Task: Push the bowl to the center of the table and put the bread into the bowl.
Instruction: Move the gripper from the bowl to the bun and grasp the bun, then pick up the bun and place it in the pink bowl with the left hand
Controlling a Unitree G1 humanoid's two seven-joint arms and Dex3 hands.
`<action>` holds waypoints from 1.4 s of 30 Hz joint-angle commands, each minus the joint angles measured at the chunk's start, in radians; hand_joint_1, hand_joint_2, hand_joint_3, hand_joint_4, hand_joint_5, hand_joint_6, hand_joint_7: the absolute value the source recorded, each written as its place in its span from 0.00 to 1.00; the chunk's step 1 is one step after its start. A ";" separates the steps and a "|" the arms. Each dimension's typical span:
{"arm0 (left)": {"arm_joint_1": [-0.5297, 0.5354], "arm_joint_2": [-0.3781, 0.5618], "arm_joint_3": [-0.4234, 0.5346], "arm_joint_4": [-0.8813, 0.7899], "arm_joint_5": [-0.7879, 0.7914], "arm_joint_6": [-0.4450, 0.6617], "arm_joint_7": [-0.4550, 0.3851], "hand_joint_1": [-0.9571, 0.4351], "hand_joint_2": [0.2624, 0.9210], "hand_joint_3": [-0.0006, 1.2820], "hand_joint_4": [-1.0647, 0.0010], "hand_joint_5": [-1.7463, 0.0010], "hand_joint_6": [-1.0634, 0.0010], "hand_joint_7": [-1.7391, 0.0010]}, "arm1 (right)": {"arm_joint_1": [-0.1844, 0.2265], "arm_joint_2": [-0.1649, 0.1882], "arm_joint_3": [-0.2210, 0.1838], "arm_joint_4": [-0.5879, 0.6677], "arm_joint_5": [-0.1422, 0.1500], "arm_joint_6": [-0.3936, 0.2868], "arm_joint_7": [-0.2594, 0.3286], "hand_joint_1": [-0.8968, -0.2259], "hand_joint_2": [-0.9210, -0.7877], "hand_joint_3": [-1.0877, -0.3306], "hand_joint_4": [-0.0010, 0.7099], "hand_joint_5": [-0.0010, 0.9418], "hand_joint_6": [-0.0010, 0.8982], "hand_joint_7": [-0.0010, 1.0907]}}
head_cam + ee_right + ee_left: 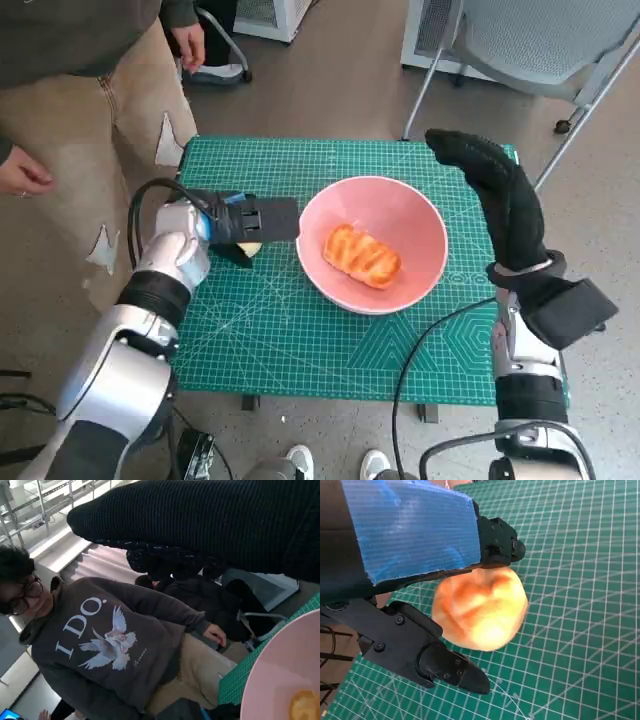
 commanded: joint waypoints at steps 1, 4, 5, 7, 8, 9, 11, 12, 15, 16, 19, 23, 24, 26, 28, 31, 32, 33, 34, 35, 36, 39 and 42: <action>-0.027 -0.015 -0.012 0.032 0.003 -0.018 0.040 0.42 0.72 0.01 0.98 0.99 0.83 1.00 | 0.033 -0.012 -0.003 -0.012 0.012 0.028 0.012 0.25 0.00 0.35 0.21 0.00 0.00 0.37; -0.016 -0.017 -0.002 0.040 -0.006 -0.033 0.107 0.48 0.73 0.01 0.92 0.98 0.78 0.99 | 0.037 -0.014 -0.004 -0.021 0.016 0.036 0.013 0.25 0.00 0.35 0.21 0.00 0.00 0.37; -0.012 -0.018 0.001 0.041 -0.008 -0.037 0.126 0.49 0.74 0.01 0.90 0.98 0.77 0.99 | 0.039 -0.014 -0.004 -0.025 0.017 0.038 0.013 0.25 0.00 0.35 0.21 0.00 0.00 0.37; 0.002 -0.019 0.012 0.042 -0.017 -0.050 0.182 0.53 0.75 0.01 0.83 0.97 0.73 0.98 | 0.042 -0.014 -0.004 -0.031 0.018 0.042 0.013 0.25 0.00 0.35 0.21 0.00 0.00 0.37; 0.013 -0.019 0.017 0.041 -0.021 -0.062 0.219 0.56 0.76 0.01 0.75 0.97 0.70 0.98 | 0.042 -0.014 -0.005 -0.032 0.018 0.044 0.013 0.25 0.00 0.35 0.21 0.00 0.00 0.37; 0.021 -0.020 0.020 0.041 -0.023 -0.071 0.246 0.64 0.81 0.02 0.67 0.84 0.66 0.98 | 0.041 -0.014 -0.005 -0.032 0.019 0.045 0.013 0.25 0.00 0.35 0.21 0.00 0.00 0.37; 0.036 -0.019 0.016 0.043 -0.020 -0.088 0.300 0.83 0.91 0.05 0.48 0.52 0.54 0.96 | 0.043 -0.014 -0.005 -0.036 0.018 0.048 0.012 0.25 0.00 0.36 0.21 0.00 0.00 0.37; 0.043 -0.019 0.010 0.046 -0.014 -0.097 0.327 0.88 0.92 0.06 0.43 0.44 0.49 0.95 | 0.044 -0.014 -0.005 -0.040 0.017 0.050 0.012 0.25 0.00 0.36 0.21 0.00 0.00 0.37; 0.058 -0.017 -0.011 0.053 0.003 -0.118 0.382 0.87 0.94 0.06 0.36 0.36 0.35 0.84 | 0.047 -0.015 -0.005 -0.047 0.016 0.056 0.010 0.25 0.00 0.36 0.21 0.00 0.00 0.37; 0.060 -0.016 -0.019 0.056 0.009 -0.123 0.391 0.81 0.95 0.06 0.35 0.31 0.34 0.71 | 0.047 -0.015 -0.005 -0.050 0.016 0.058 0.010 0.25 0.00 0.36 0.21 0.00 0.00 0.37; 0.061 -0.013 -0.035 0.064 0.022 -0.135 0.395 0.73 0.97 0.05 0.38 0.27 0.31 0.53 | 0.047 -0.016 -0.006 -0.055 0.017 0.066 0.009 0.25 0.00 0.36 0.21 0.00 0.00 0.37; 0.057 -0.012 -0.044 0.072 0.025 -0.142 0.383 0.70 0.99 0.05 0.40 0.27 0.35 0.42 | 0.045 -0.016 -0.008 -0.057 0.016 0.073 0.008 0.25 0.00 0.36 0.21 0.00 0.00 0.37; 0.056 -0.012 -0.045 0.073 0.024 -0.143 0.384 0.69 0.99 0.06 0.40 0.27 0.36 0.41 | 0.045 -0.016 -0.008 -0.056 0.015 0.074 0.008 0.25 0.00 0.36 0.21 0.00 0.00 0.37; 0.057 -0.011 -0.045 0.074 0.022 -0.146 0.384 0.69 1.00 0.06 0.42 0.26 0.37 0.39 | 0.043 -0.015 -0.008 -0.056 0.015 0.075 0.008 0.25 0.00 0.36 0.21 0.00 0.00 0.37; 0.057 -0.012 -0.044 0.077 0.019 -0.148 0.384 0.69 1.00 0.06 0.42 0.26 0.37 0.39 | 0.042 -0.014 -0.008 -0.056 0.015 0.077 0.008 0.25 0.00 0.36 0.21 0.00 0.00 0.37; 0.057 -0.012 -0.045 0.080 0.018 -0.148 0.387 0.69 1.00 0.07 0.43 0.25 0.37 0.39 | 0.041 -0.013 -0.008 -0.056 0.016 0.079 0.009 0.25 0.00 0.36 0.21 0.00 0.00 0.37; 0.058 -0.013 -0.045 0.080 0.018 -0.147 0.390 0.69 1.00 0.07 0.43 0.24 0.37 0.39 | 0.041 -0.013 -0.009 -0.055 0.016 0.079 0.009 0.25 0.00 0.36 0.21 0.00 0.00 0.37; 0.058 -0.013 -0.044 0.081 0.018 -0.146 0.391 0.69 1.00 0.07 0.43 0.24 0.37 0.40 | 0.040 -0.012 -0.009 -0.055 0.016 0.079 0.010 0.25 0.00 0.36 0.21 0.00 0.00 0.37; 0.059 -0.013 -0.044 0.081 0.018 -0.146 0.393 0.69 1.00 0.07 0.43 0.23 0.37 0.41 | 0.040 -0.012 -0.009 -0.056 0.016 0.080 0.010 0.25 0.00 0.36 0.21 0.00 0.00 0.37; 0.059 -0.013 -0.044 0.081 0.018 -0.147 0.394 0.69 1.00 0.07 0.43 0.22 0.37 0.41 | 0.039 -0.012 -0.009 -0.054 0.017 0.080 0.010 0.25 0.00 0.36 0.21 0.00 0.00 0.37; 0.060 -0.012 -0.045 0.081 0.018 -0.148 0.396 0.69 1.00 0.07 0.44 0.22 0.37 0.41 | 0.039 -0.012 -0.009 -0.053 0.017 0.080 0.011 0.25 0.00 0.36 0.21 0.00 0.00 0.37; 0.062 -0.009 -0.045 0.081 0.018 -0.152 0.398 0.69 1.00 0.07 0.44 0.22 0.36 0.42 | 0.039 -0.012 -0.010 -0.054 0.020 0.080 0.014 0.25 0.00 0.36 0.22 0.00 0.00 0.37; 0.063 -0.008 -0.043 0.083 0.016 -0.155 0.397 0.69 1.00 0.07 0.44 0.21 0.36 0.42 | 0.039 -0.012 -0.011 -0.054 0.022 0.080 0.017 0.25 0.00 0.36 0.22 0.00 0.00 0.37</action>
